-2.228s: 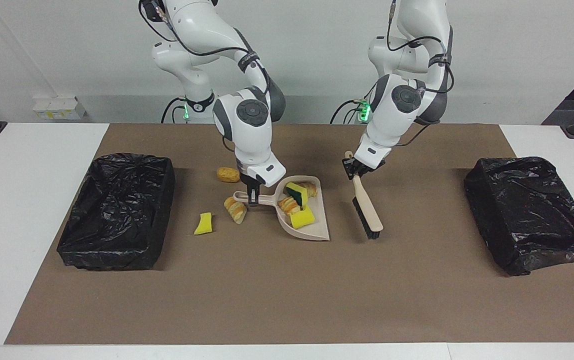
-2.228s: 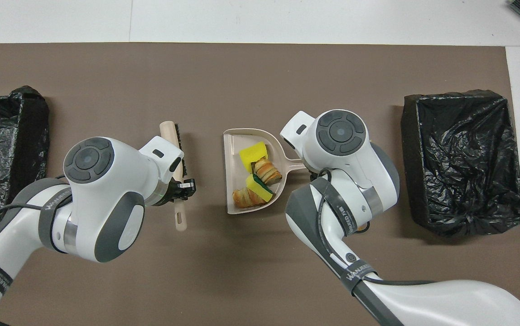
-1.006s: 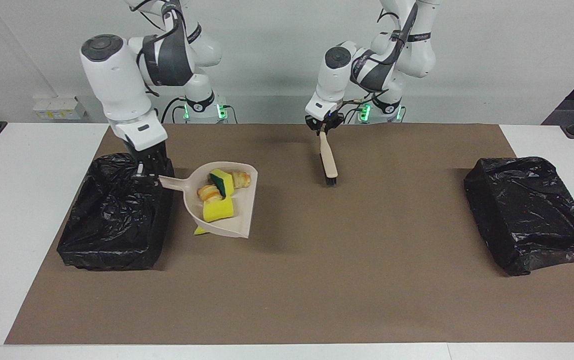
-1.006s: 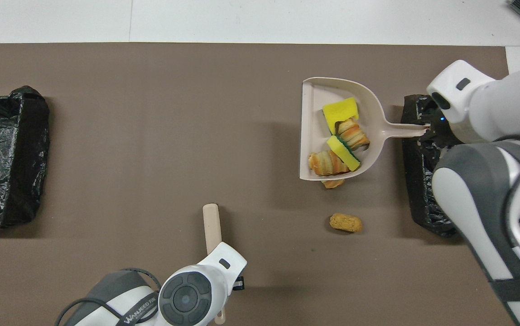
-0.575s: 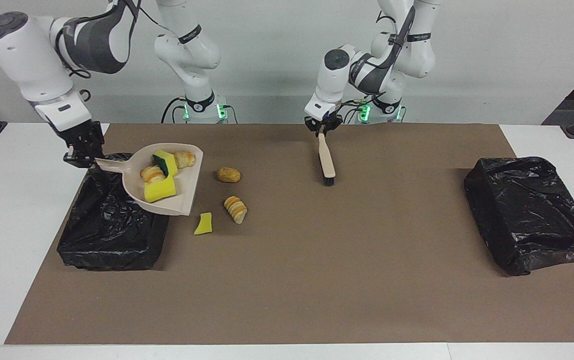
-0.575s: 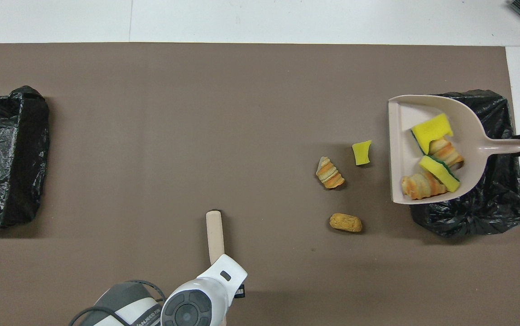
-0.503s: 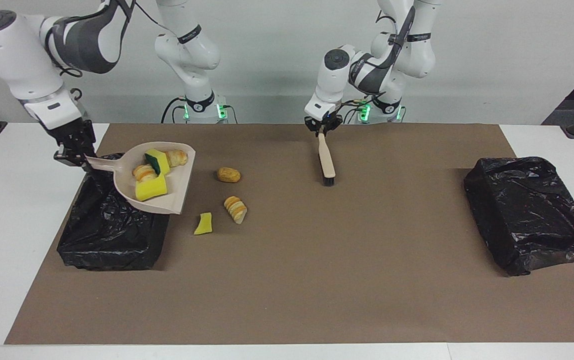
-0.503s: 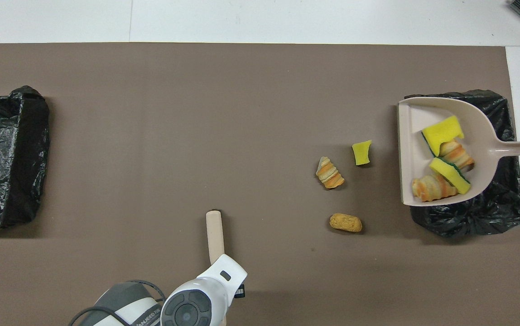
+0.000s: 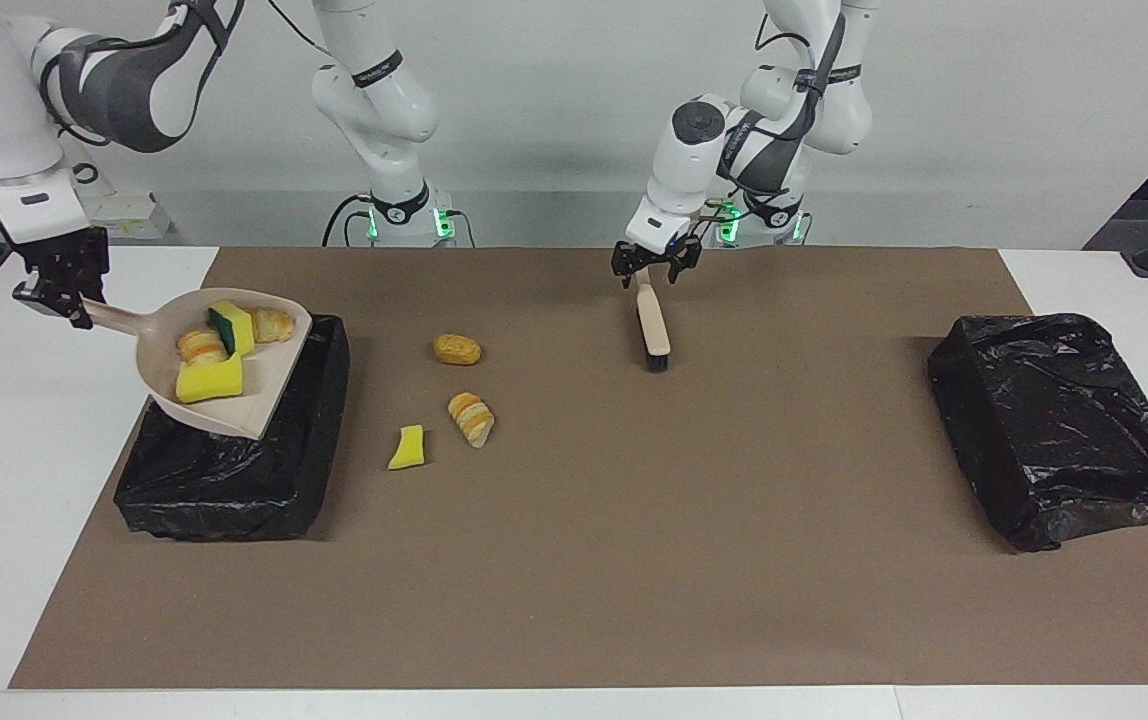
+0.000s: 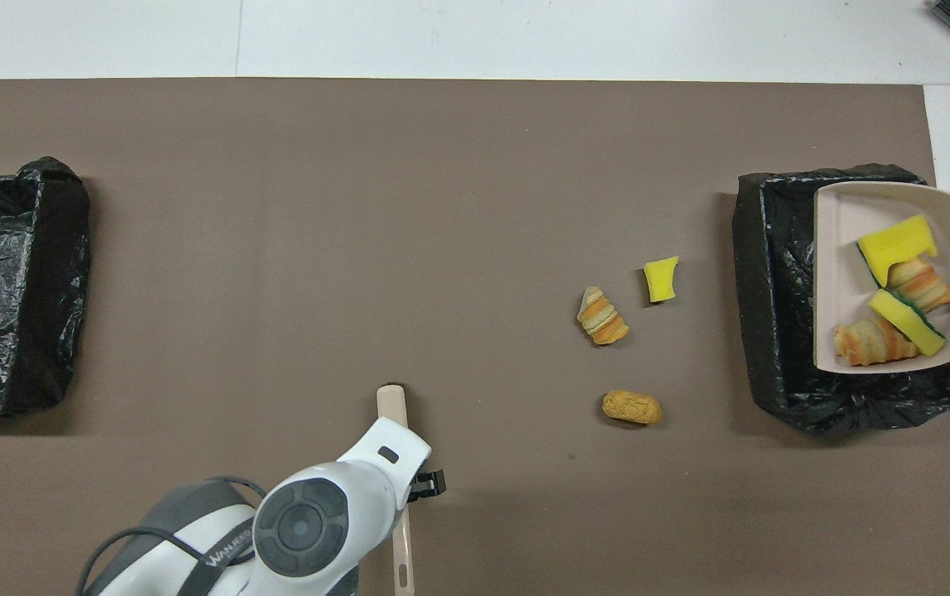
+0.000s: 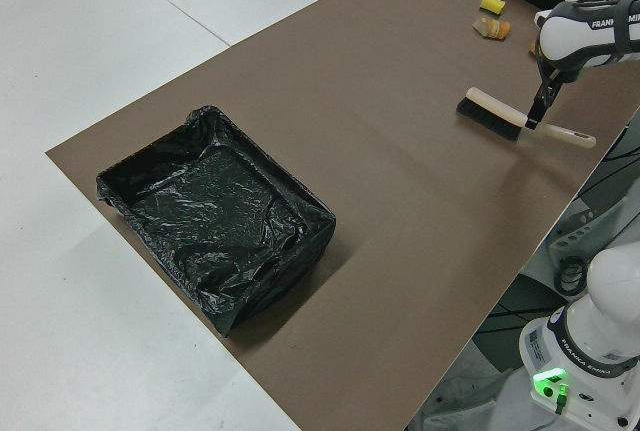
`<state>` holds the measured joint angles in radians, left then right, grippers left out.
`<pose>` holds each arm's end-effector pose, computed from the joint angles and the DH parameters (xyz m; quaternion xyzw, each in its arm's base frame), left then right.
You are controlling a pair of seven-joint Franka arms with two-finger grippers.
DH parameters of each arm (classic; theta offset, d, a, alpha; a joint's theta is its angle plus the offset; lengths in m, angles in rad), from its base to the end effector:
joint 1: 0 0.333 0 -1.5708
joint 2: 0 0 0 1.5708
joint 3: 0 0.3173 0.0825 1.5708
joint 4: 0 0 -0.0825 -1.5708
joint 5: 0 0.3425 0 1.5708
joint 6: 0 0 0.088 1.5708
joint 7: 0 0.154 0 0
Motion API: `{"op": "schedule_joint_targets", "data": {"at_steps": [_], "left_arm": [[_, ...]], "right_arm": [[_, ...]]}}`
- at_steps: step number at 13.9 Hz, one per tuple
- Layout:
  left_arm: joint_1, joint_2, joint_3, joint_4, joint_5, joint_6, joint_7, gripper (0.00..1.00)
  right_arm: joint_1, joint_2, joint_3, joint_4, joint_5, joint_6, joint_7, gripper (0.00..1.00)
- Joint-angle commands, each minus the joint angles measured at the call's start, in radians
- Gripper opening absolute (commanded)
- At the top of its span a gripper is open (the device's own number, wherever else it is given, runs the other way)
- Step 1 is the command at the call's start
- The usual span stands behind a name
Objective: Sweep and dump trash in bin
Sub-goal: 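Tilt the dustpan to dump trash while the left gripper drops the brush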
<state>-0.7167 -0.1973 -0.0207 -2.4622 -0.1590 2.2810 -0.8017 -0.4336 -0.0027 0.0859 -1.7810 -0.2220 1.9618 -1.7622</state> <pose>0.3088 -0.2931 0.3526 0.9948 0.0835 -0.0349 0.0477 0.5080 -0.2095 0.5279 0.7311 0.6679 -0.0473 0.1315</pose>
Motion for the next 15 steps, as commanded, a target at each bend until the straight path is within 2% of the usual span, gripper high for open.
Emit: {"op": "schedule_joint_targets", "data": {"at_steps": [1, 6, 7, 10, 13, 15], "left_arm": [[0.112, 0.094, -0.004, 0.118, 0.019, -0.006, 0.027, 1.0], [0.22, 0.223, -0.002, 0.34, 0.056, -0.103, 0.044, 1.0], [0.235, 0.239, -0.001, 0.367, 0.091, -0.109, 0.09, 1.0], [0.304, 0.301, -0.001, 0.48, 0.096, -0.146, 0.252, 1.0], [0.382, 0.352, -0.001, 0.592, 0.096, -0.196, 0.37, 1.0], [0.44, 0.357, -0.001, 0.63, 0.098, -0.222, 0.491, 1.0]], "right_arm": [[0.067, -0.005, 0.014, -0.014, -0.141, -0.001, 0.153, 0.0], [0.11, 0.021, 0.015, -0.046, -0.324, -0.041, 0.343, 0.0], [0.142, 0.024, 0.014, -0.047, -0.368, -0.053, 0.362, 0.0], [0.211, 0.023, 0.014, -0.049, -0.494, -0.167, 0.475, 0.0], [0.214, 0.018, 0.015, -0.049, -0.559, -0.195, 0.477, 0.0], [0.246, 0.018, 0.014, -0.043, -0.634, -0.237, 0.475, 0.0]]}}
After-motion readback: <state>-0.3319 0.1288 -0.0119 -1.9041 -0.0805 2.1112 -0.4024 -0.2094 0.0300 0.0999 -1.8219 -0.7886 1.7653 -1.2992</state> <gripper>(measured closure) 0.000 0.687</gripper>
